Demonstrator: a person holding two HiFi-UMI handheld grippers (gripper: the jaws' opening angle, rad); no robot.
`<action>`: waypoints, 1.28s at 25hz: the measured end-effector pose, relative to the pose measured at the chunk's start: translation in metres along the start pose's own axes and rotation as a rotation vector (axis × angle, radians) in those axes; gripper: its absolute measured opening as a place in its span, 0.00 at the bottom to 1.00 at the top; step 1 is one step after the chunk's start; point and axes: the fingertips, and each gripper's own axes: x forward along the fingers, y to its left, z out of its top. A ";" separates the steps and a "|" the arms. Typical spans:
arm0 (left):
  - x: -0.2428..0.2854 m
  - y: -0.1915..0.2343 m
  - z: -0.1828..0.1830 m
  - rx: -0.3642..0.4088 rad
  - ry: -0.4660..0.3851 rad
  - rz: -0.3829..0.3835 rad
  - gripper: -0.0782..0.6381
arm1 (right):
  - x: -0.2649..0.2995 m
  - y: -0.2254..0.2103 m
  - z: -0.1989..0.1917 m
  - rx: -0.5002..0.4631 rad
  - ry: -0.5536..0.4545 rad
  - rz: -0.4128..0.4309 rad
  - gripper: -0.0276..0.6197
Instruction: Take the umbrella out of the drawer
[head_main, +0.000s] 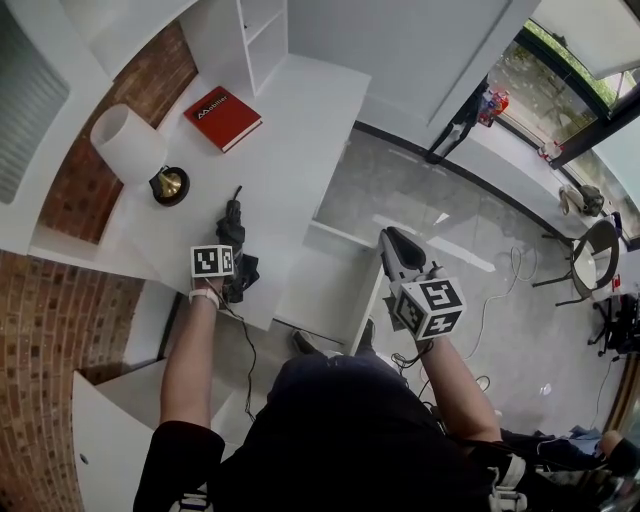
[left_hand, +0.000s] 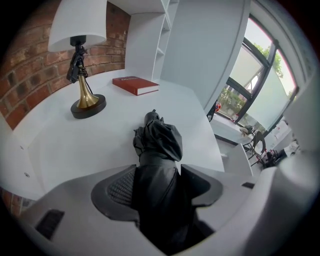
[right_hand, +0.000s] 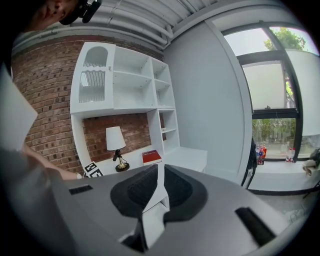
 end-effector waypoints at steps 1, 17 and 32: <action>-0.002 0.001 0.003 0.002 -0.019 0.007 0.48 | 0.001 0.000 0.000 0.001 0.001 0.004 0.10; -0.131 -0.028 0.089 0.053 -0.447 0.123 0.47 | 0.022 -0.015 0.035 0.012 -0.065 0.065 0.10; -0.298 -0.133 0.168 0.087 -0.921 0.040 0.23 | 0.012 -0.040 0.142 -0.128 -0.302 0.096 0.05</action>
